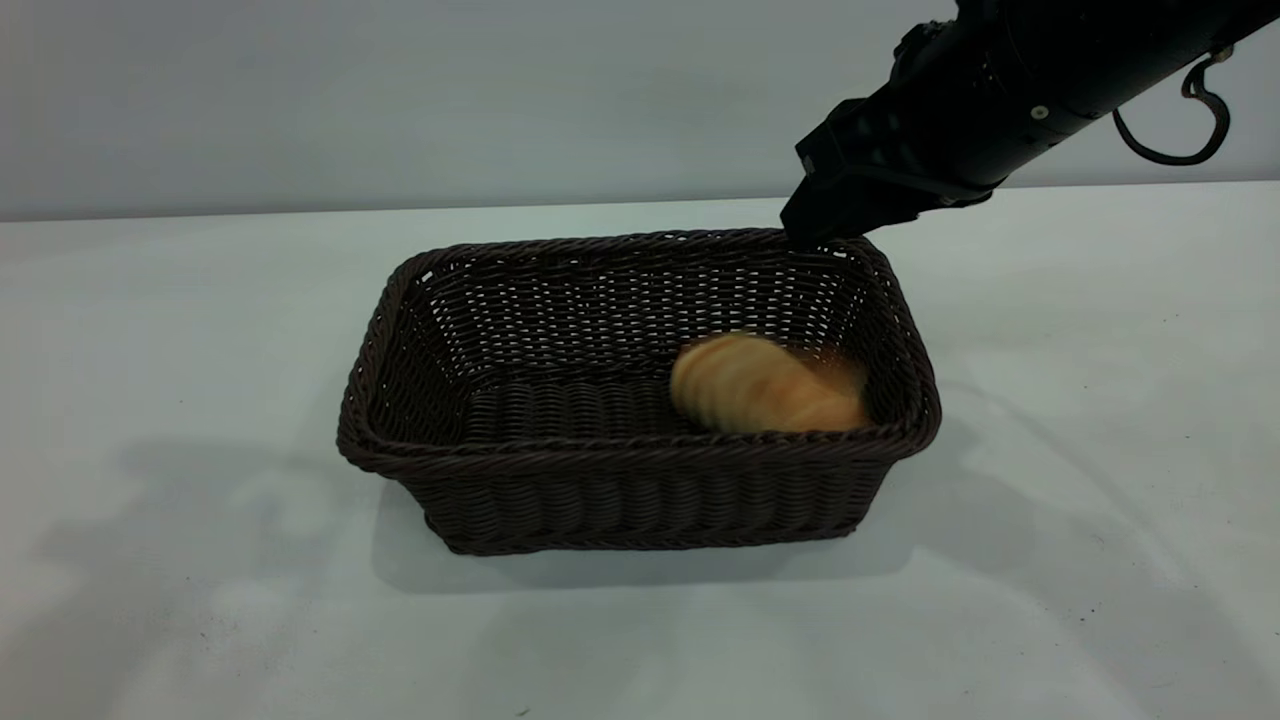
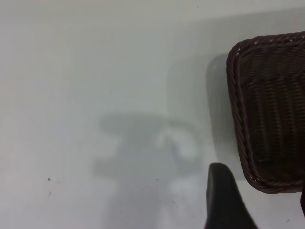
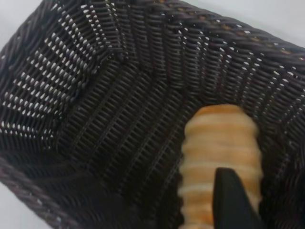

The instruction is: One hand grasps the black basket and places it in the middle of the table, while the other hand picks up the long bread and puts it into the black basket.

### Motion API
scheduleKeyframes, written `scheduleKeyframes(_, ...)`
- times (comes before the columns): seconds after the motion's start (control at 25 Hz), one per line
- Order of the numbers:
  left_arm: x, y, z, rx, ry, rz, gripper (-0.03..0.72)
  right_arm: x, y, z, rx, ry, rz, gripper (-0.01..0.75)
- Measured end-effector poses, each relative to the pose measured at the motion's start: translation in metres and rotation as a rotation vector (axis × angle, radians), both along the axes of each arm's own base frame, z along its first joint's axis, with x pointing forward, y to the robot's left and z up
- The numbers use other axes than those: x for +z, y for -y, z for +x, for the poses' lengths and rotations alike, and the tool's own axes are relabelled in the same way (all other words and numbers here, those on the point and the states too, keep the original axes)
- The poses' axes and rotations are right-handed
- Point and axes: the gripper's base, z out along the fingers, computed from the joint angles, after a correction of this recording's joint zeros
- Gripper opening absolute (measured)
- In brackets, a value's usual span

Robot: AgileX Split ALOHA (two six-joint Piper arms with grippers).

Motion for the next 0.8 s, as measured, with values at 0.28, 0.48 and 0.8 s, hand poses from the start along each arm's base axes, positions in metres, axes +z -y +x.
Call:
scheduleKeyframes(0.28,0.026,-0.019,-0.022,0.011,0.076,0.145,0.449,0.054,0.046,-0.008,-0.093,-0.025,0.058,0.418)
scheduleKeyframes(0.48,0.059,-0.042,-0.066,0.079,0.132,0.257,0.449,0.086,0.082,-0.047,-0.177,-0.243,-0.091,0.42)
scheduleKeyframes(0.8,0.096,-0.064,-0.143,0.148,0.264,0.229,0.449,0.145,0.121,-0.129,-0.337,-0.239,-0.344,0.421)
